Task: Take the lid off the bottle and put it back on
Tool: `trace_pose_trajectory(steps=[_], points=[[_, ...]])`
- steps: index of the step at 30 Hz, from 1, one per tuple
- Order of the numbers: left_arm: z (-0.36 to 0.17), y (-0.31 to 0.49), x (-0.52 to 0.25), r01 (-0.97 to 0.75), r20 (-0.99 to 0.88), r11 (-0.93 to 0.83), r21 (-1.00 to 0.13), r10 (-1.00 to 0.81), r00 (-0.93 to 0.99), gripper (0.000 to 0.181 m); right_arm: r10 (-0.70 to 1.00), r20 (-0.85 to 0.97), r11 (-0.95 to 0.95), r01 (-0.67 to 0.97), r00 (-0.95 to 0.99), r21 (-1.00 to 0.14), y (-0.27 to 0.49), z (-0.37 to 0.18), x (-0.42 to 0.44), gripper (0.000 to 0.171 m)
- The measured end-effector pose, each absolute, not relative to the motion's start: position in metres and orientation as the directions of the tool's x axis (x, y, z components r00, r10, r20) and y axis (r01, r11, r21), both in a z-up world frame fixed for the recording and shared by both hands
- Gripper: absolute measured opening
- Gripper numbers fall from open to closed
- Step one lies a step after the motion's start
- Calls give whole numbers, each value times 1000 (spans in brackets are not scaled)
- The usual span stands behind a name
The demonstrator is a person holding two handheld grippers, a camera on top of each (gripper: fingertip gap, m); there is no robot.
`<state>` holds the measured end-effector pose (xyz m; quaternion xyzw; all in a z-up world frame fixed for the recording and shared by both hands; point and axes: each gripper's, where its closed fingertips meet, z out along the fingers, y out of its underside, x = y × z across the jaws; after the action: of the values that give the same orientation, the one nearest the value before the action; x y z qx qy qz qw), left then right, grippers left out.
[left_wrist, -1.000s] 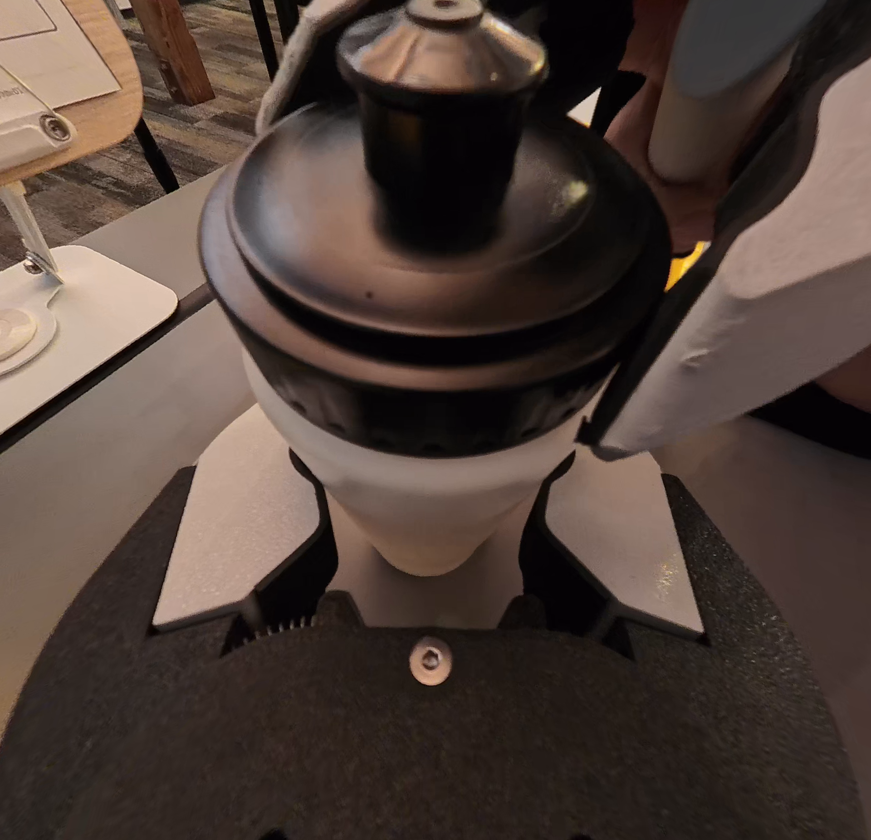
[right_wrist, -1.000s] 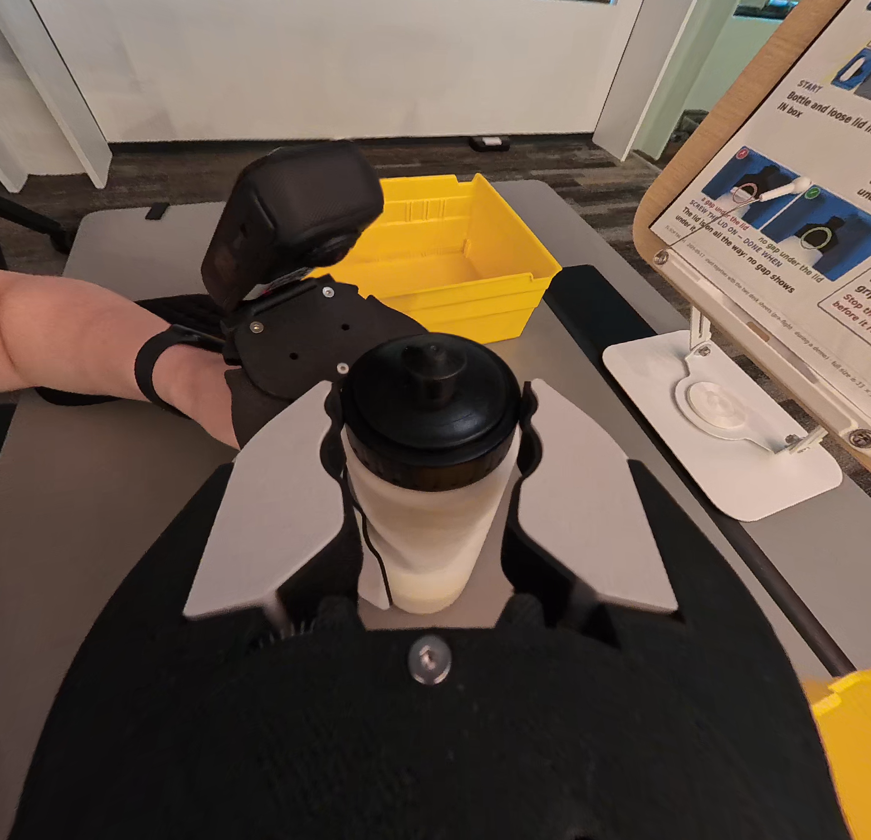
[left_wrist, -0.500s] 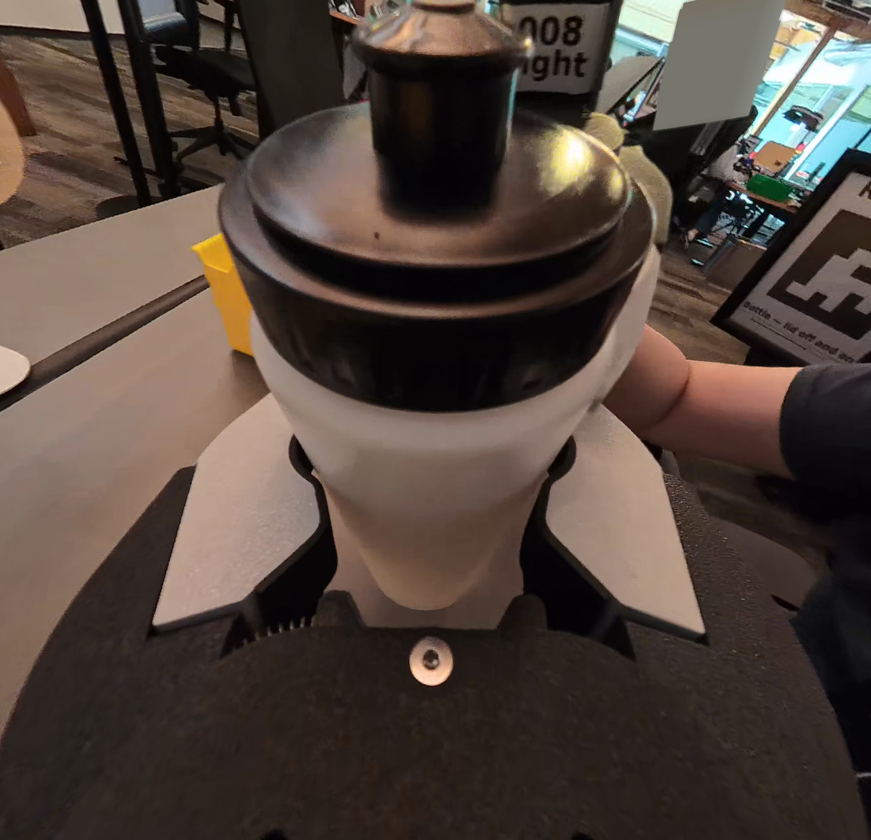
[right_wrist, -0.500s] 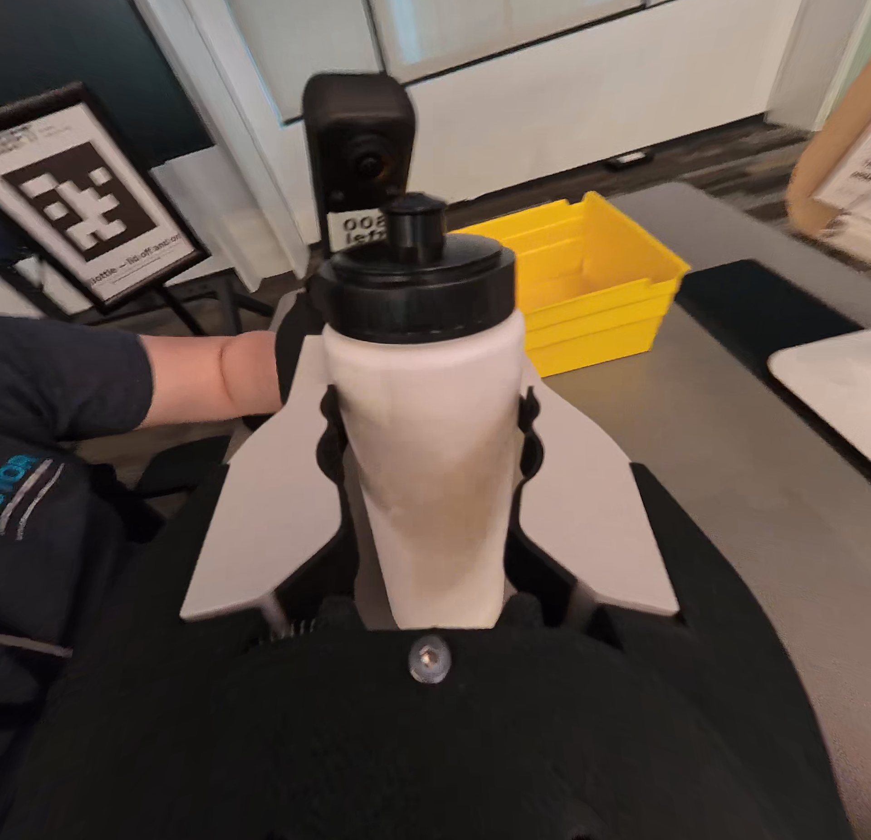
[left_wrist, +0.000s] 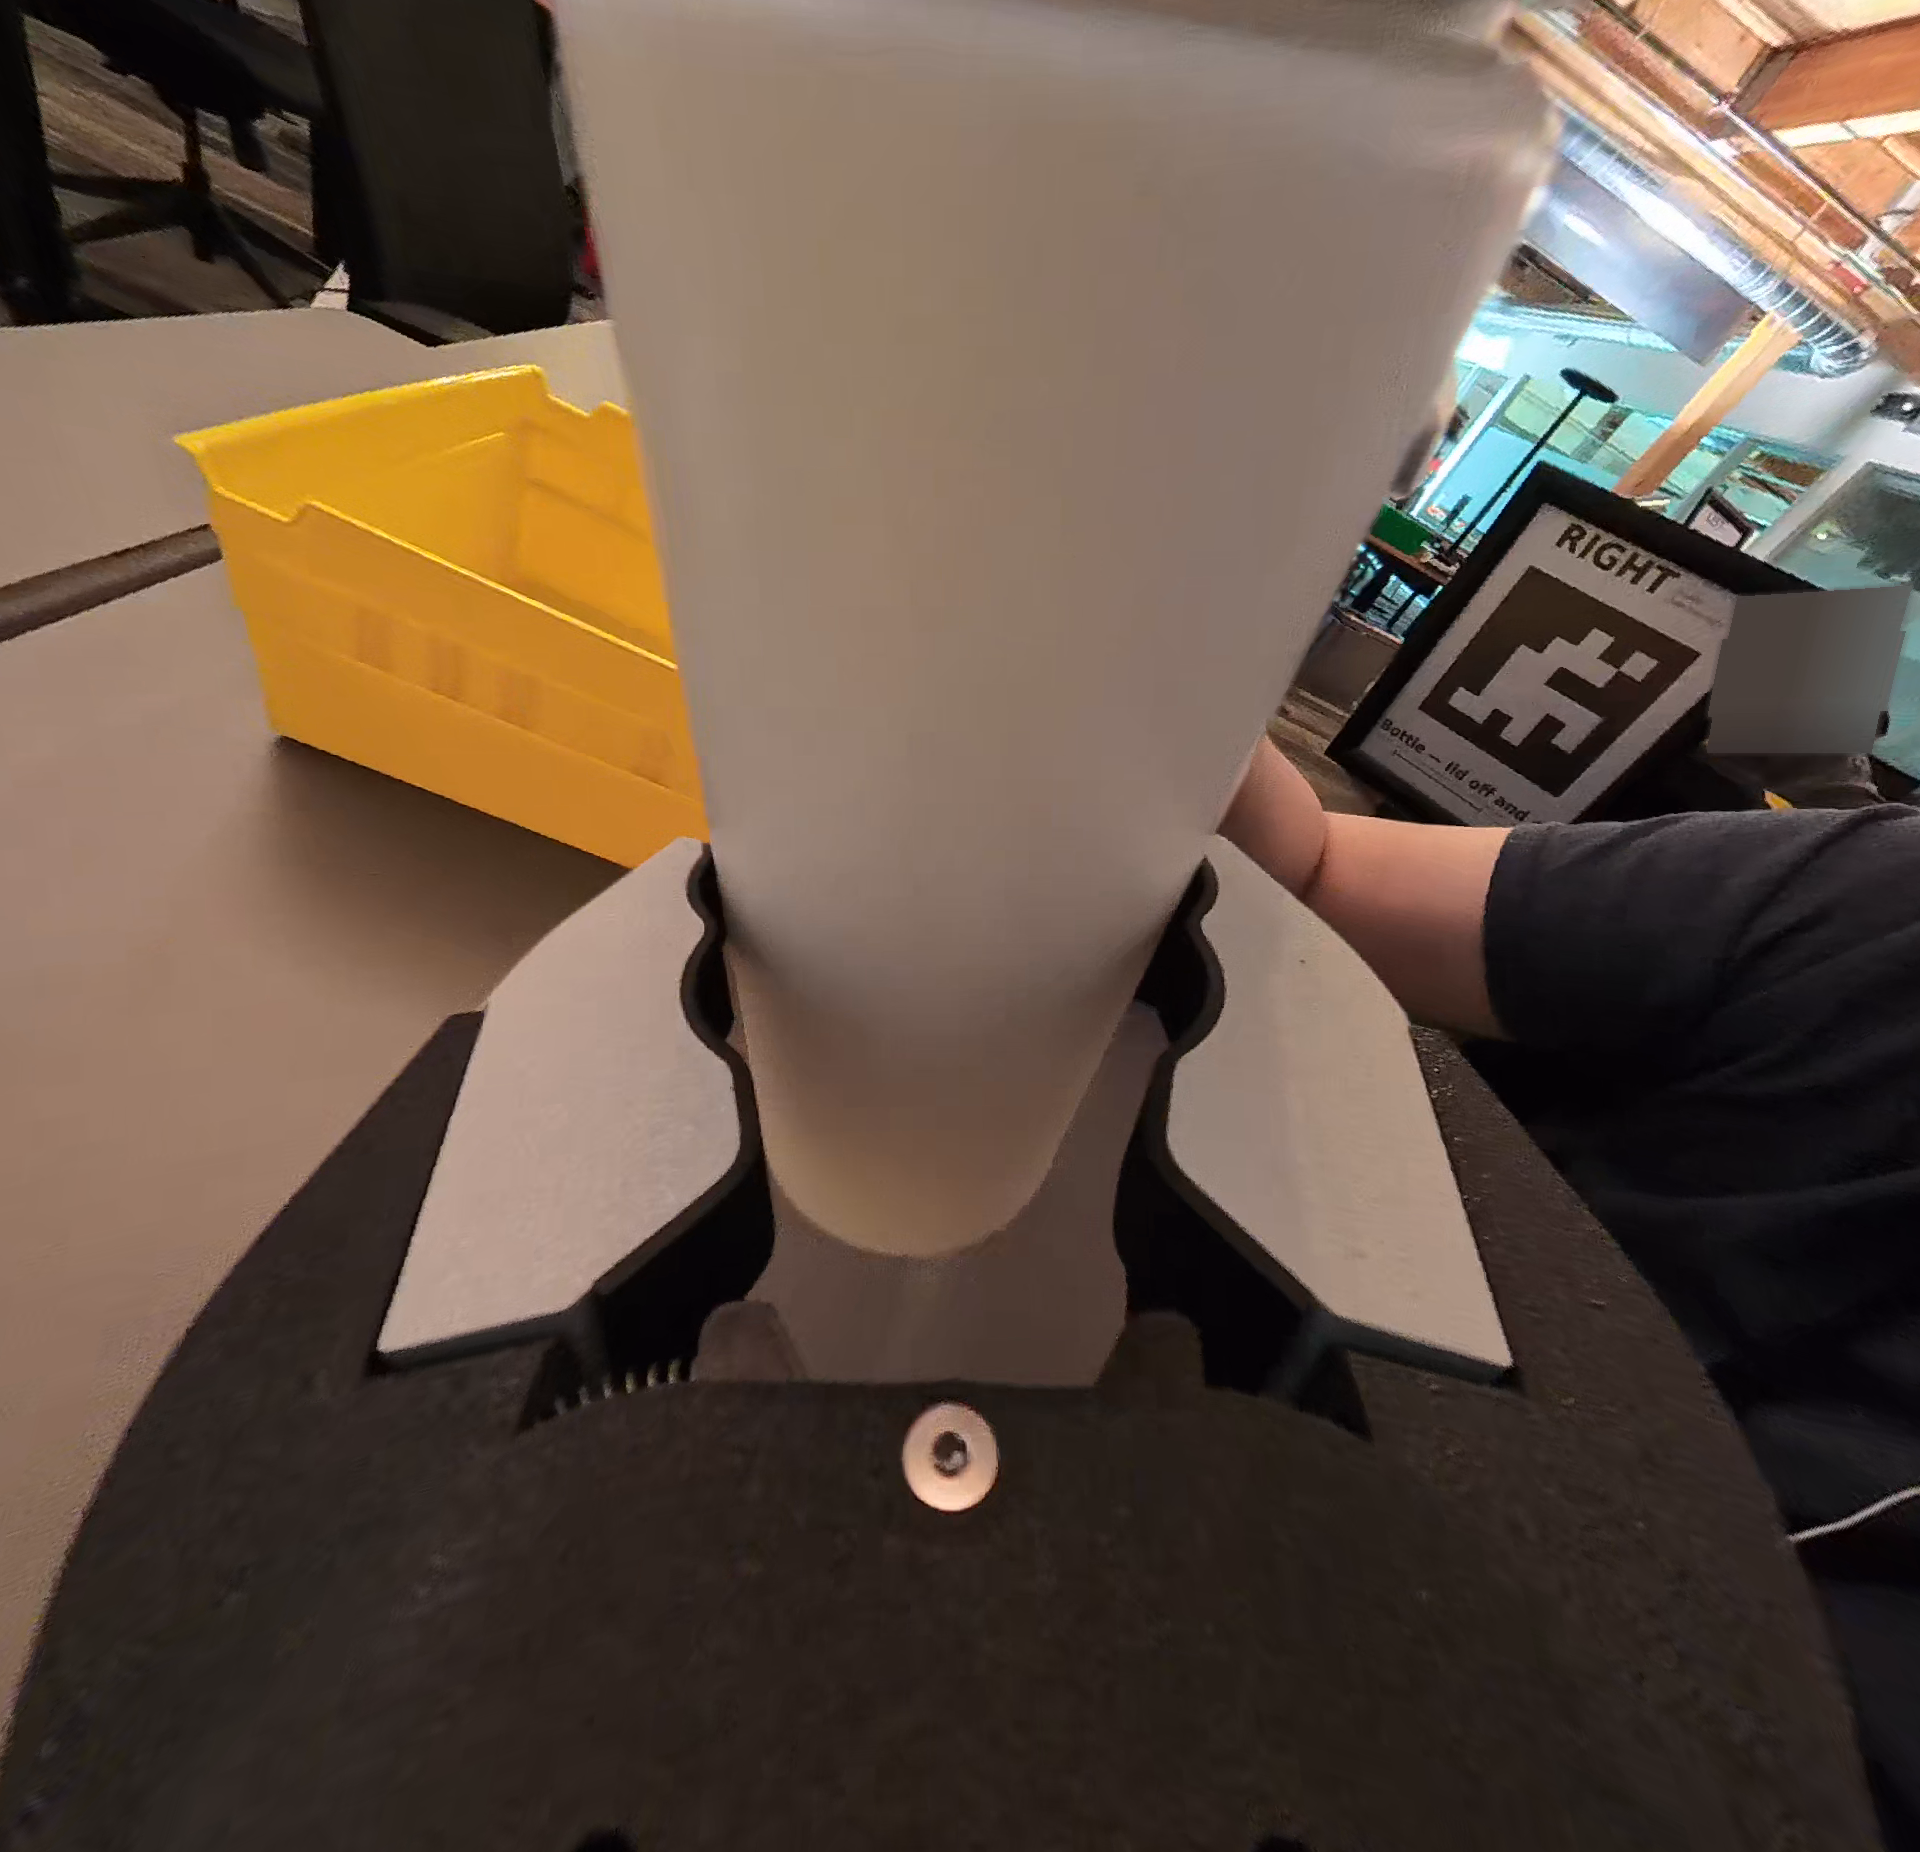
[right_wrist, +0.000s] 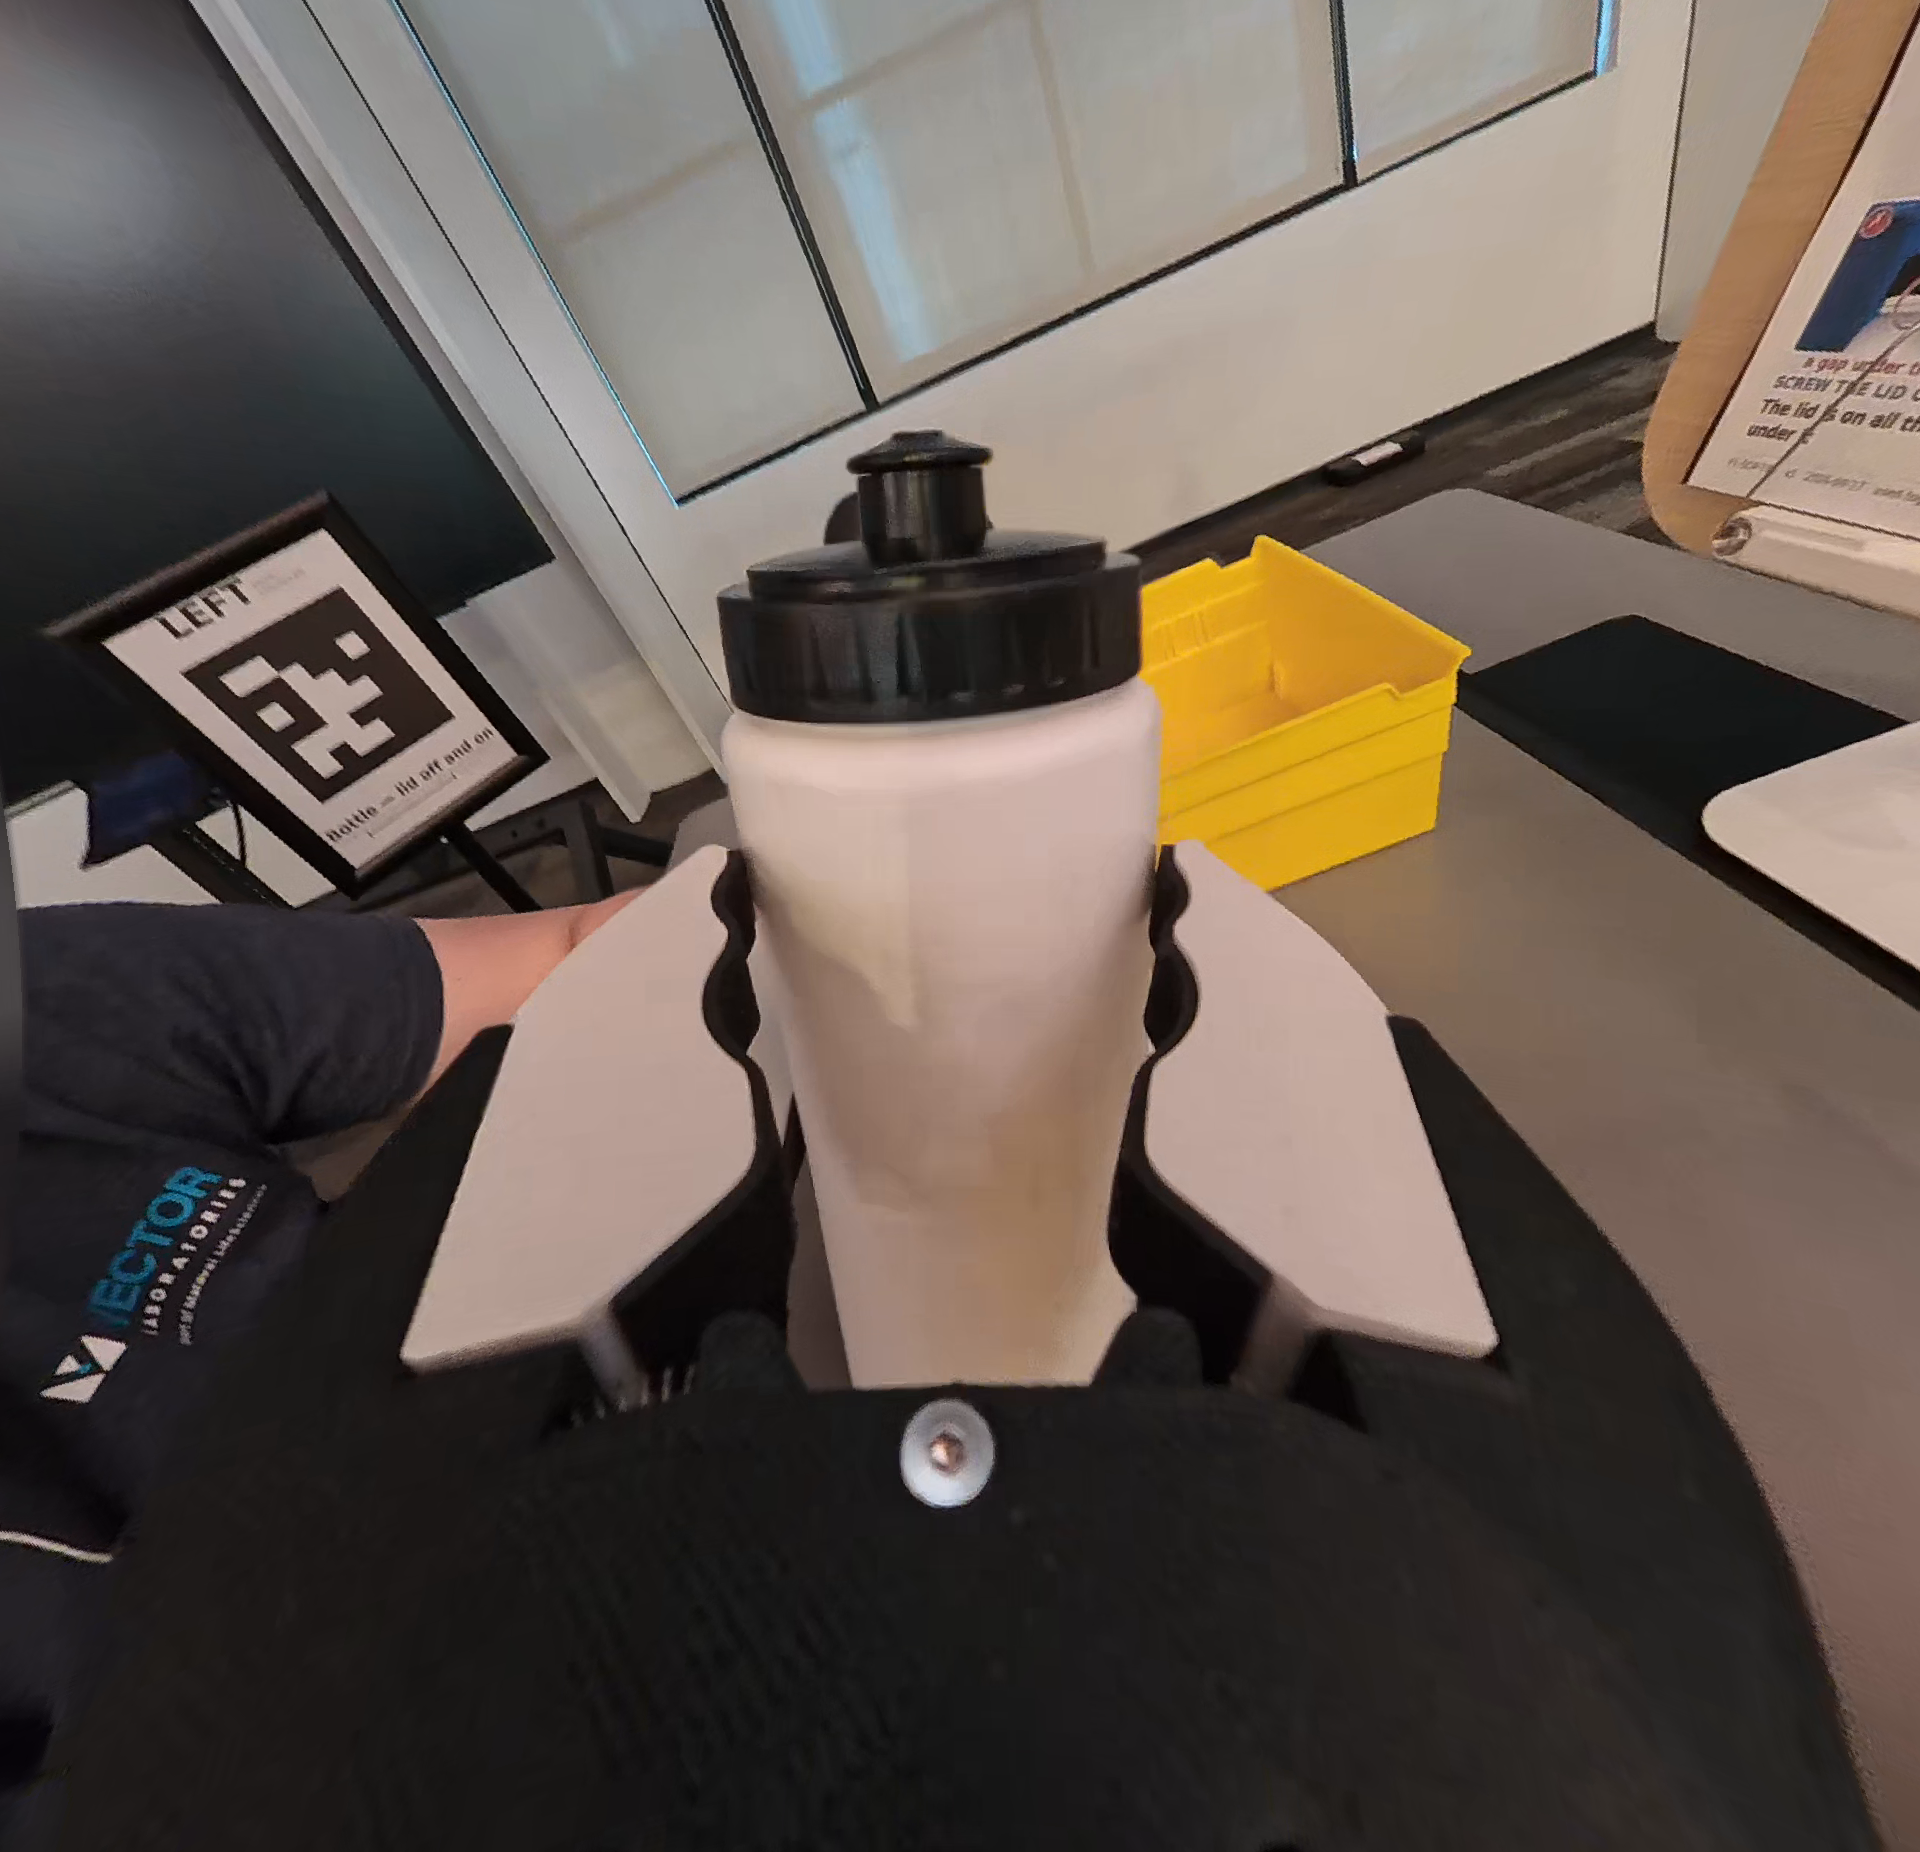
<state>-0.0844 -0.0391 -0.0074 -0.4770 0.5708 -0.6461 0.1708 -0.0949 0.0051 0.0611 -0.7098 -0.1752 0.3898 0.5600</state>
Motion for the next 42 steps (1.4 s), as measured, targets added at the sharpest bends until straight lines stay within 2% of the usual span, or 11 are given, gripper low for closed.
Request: trace_pose_trajectory(steps=[2,5,12,19,21,24,26,28,31,35,42], points=[[-6,-43,-86,-328,430,-294,-898,-749,-505,82,700,-374,-305,-219,608,-927,7,63,-101,75],[4,-45,-88,-305,458,-343,-888,-720,-522,81,713,-368,-346,-157,596,-925,4,53,-111,79],[5,-49,-90,-300,432,-314,-901,-719,-544,82,725,-331,-358,-81,604,-930,-3,49,-113,74],[3,-32,-87,-278,381,-277,-920,-801,-461,93,684,-329,-308,-152,651,-939,-2,69,-90,74],[5,-28,-87,-270,368,-270,-924,-817,-445,92,632,-244,-239,-114,736,-964,-16,92,-60,74],[5,-24,-88,-280,359,-256,-925,-831,-425,89,349,-67,-263,29,935,-964,-35,96,18,74],[4,-24,-87,-291,355,-247,-924,-837,-416,88,126,9,-396,58,992,-916,-46,75,74,74],[3,-24,-87,-297,361,-251,-921,-835,-416,87,43,-21,-521,4,999,-854,-53,47,105,74],[1,-25,-87,-315,372,-252,-915,-829,-417,86,-2,-139,-631,-109,990,-768,-51,9,125,74],[-4,-26,-87,-332,359,-229,-915,-838,-411,85,-71,-147,-752,-150,987,-642,-53,-35,141,74],[-10,-28,-86,-365,376,-228,-902,-831,-410,85,-121,-159,-854,-184,980,-487,-63,-76,151,74]])
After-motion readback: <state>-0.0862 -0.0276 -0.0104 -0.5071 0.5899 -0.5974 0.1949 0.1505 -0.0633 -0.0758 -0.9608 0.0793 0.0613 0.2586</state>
